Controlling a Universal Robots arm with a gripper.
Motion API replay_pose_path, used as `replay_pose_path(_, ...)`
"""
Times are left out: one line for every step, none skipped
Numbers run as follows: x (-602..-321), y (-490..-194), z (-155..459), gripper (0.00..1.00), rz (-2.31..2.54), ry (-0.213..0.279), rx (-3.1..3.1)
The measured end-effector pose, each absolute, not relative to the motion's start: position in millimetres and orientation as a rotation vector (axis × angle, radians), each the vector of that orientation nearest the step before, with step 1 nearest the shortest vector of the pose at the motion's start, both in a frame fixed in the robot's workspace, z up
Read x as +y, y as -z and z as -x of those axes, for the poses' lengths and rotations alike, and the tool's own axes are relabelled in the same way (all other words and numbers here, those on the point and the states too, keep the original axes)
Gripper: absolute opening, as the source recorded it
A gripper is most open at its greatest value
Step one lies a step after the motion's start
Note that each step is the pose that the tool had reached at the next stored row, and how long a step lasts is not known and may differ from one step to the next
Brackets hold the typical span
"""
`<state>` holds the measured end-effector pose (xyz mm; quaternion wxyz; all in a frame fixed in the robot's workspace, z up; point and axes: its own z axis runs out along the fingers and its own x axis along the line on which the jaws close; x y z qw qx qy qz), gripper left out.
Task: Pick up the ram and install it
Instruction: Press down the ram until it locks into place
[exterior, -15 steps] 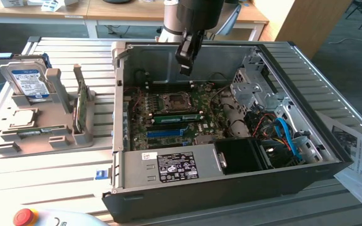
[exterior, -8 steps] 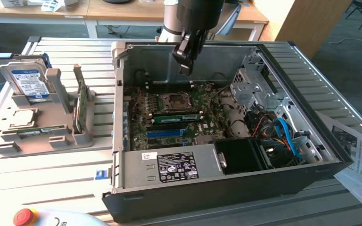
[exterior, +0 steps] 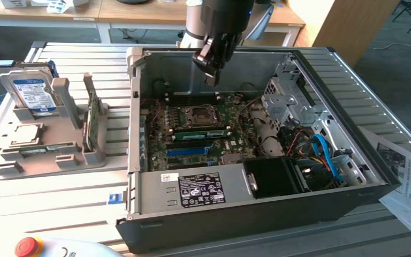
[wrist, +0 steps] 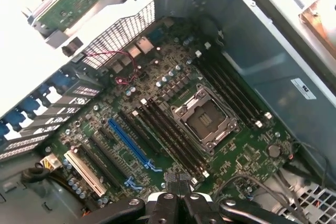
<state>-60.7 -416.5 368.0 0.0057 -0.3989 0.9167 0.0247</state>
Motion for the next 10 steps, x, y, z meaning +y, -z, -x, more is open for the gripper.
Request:
replay_pose_path(-416.5, -368.0, 60.7, 0.10, 1.227, -0.077, 2.878)
replay_pose_path(-416.5, -367.9, 60.7, 0.10, 1.206, -0.077, 2.887)
replay_pose_path(-416.5, -367.9, 60.7, 0.10, 1.185, -0.077, 2.895)
replay_pose_path(-416.5, -367.9, 60.7, 0.10, 1.163, -0.077, 2.904)
replay_pose_path(-416.5, -367.9, 60.7, 0.10, 1.142, -0.076, 2.912)
replay_pose_path(-416.5, -367.9, 60.7, 0.10, 1.121, -0.076, 2.919)
replay_pose_path(-416.5, -367.9, 60.7, 0.10, 1.100, -0.076, 2.927)
replay_pose_path(-416.5, -367.8, 60.7, 0.10, 1.080, -0.076, 2.934)
replay_pose_path(-416.5, -367.9, 60.7, 0.10, 1.059, -0.075, 2.941)
replay_pose_path(-416.5, -367.9, 60.7, 0.10, 1.038, -0.075, 2.949)
